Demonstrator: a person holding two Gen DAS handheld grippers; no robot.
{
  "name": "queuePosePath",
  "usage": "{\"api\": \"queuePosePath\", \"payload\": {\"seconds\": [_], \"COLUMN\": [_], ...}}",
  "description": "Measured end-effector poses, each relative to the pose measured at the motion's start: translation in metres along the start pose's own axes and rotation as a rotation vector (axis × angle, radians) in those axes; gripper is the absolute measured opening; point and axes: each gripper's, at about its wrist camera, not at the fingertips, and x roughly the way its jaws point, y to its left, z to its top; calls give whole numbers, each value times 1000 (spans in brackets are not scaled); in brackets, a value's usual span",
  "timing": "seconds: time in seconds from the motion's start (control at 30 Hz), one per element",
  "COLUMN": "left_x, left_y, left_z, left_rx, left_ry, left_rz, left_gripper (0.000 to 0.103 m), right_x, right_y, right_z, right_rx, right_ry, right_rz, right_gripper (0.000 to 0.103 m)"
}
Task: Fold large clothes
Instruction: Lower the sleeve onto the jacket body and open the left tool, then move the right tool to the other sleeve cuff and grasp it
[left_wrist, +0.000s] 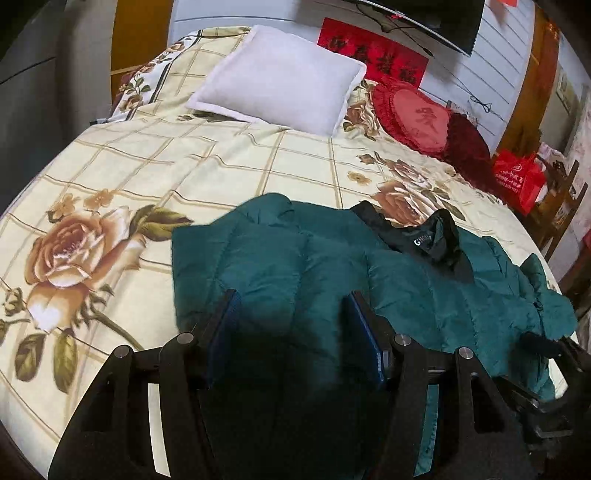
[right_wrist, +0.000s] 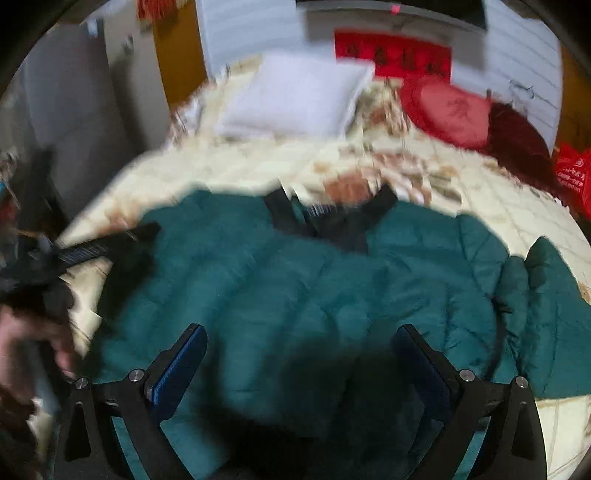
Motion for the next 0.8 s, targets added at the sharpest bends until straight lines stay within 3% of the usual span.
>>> {"api": "queuePosePath", "payload": {"seconds": [0.13,0.27,0.4,0.67,0.73,0.8], "left_x": [6,22,31,21,-7,-34], "left_y": [-15,-20,-22,-47,-48,-50], "left_z": [-8,-20,-19,-14,-11,-12], "left_rx": [37,67,69,176,146,136], "left_ry": [8,15,36,63,7,-44], "left_rz": [-31,-39,-15,134,85,35], "left_gripper": [60,61,61,62,62,62], "right_x": [18,18,23,17,6,-21], "right_y": [-58,-102,-90,-92,-92,-92], "right_z": [-16,-31,-37,-35,-30,-27], "right_rx": [88,160,73,78,94,120], "right_ry": [113,98,73,80,98,42], "right_rz": [-35,10,-24,-12,-22,-8], "right_gripper": [98,98,103,103,102,102]}}
